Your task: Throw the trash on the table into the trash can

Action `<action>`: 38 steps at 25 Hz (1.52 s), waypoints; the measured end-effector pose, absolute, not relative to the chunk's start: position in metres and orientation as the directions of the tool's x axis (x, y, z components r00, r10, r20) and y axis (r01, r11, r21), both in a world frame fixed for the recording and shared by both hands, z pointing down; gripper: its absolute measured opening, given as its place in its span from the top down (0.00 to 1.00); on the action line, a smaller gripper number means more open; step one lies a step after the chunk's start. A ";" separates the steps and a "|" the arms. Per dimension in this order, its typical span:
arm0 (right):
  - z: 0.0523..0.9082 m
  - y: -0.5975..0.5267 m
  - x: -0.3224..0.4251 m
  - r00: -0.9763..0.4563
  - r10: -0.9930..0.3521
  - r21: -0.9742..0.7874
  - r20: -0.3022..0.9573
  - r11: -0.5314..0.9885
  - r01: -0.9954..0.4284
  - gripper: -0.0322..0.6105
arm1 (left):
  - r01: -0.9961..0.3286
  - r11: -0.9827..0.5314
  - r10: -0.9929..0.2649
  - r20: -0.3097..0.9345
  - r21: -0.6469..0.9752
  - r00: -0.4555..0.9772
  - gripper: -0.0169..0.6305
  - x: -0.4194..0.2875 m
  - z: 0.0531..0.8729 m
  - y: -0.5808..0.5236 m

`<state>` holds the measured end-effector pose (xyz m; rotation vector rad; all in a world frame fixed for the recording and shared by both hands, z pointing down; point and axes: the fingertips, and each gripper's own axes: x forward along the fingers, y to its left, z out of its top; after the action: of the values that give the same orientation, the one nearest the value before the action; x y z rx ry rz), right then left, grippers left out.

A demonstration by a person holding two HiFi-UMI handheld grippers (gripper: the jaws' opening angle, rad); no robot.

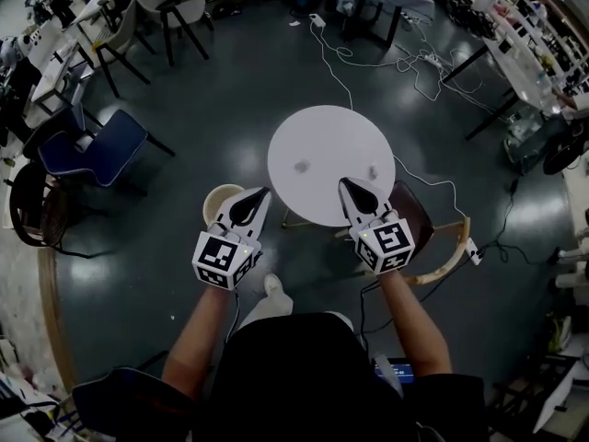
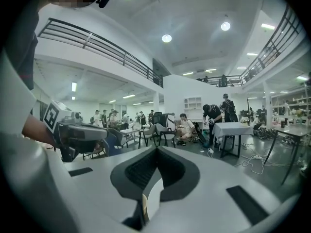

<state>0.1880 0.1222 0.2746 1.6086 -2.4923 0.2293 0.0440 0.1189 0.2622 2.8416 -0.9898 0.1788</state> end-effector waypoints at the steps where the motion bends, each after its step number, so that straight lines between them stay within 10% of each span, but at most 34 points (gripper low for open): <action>1: 0.279 0.117 0.185 -0.403 -0.886 -0.039 0.228 0.405 -0.913 0.93 | -0.621 -0.780 -0.605 0.158 0.081 0.781 0.95 0.041 0.267 0.114; 38: 0.458 -0.003 0.271 -0.357 -0.839 -0.222 0.410 0.288 -0.932 0.93 | -0.579 -0.802 -0.438 0.512 0.150 0.739 0.95 0.151 0.510 -0.045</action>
<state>0.2711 -0.0029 0.4580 1.6385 -2.3407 0.6321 0.1508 -0.0445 0.5098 2.6415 -0.7928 0.6688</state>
